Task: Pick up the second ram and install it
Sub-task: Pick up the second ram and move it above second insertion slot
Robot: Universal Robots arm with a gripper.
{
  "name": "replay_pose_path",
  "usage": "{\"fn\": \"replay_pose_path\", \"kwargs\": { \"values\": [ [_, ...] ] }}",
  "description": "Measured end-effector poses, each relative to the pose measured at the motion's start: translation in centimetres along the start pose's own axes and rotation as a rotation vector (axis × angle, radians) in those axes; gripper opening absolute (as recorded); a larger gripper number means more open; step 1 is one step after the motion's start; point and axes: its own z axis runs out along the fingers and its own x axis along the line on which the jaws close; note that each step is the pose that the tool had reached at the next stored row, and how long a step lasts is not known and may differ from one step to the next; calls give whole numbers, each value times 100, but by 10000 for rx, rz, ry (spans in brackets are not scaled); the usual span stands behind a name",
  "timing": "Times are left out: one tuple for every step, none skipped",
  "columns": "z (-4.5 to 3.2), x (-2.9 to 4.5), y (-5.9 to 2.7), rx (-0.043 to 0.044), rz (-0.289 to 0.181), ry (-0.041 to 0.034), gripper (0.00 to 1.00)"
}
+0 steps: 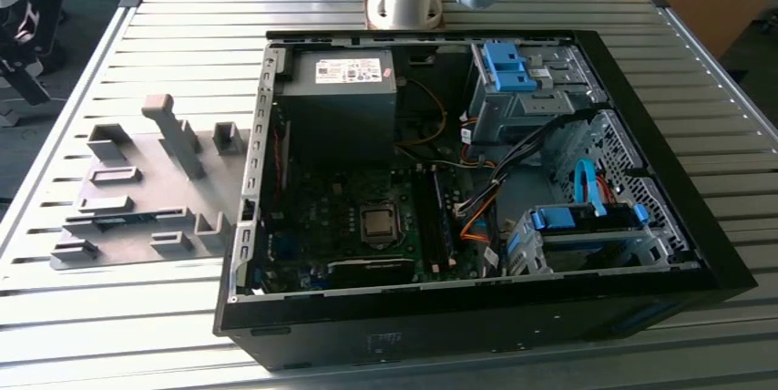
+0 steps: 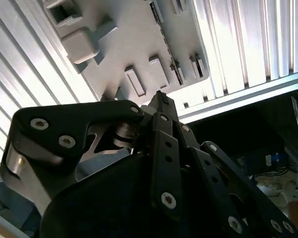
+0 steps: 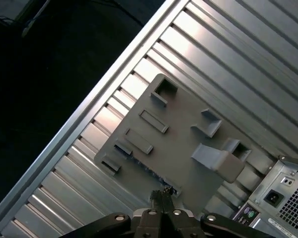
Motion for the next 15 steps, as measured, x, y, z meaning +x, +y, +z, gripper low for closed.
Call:
{"fn": "replay_pose_path", "kwargs": {
  "values": [
    [1,0,0,0,-165,6,11],
    [1,0,1,1,-330,13,11],
    [2,0,1,1,-498,19,11],
    [2,0,1,1,-667,25,11],
    [3,1,0,1,-848,32,11],
    [4,1,1,1,-1002,37,11],
    [5,1,1,2,-1155,43,11],
    [6,1,1,2,-1308,49,11],
    [7,1,1,1,-1460,54,11],
    [8,1,1,2,-1630,60,11],
    [9,1,1,2,-1783,65,11],
    [10,1,1,2,-1926,71,11],
    [11,1,1,2,-2071,76,11],
    [12,1,1,2,-2216,81,11],
    [13,2,1,3,-2357,87,11]
  ]
}}
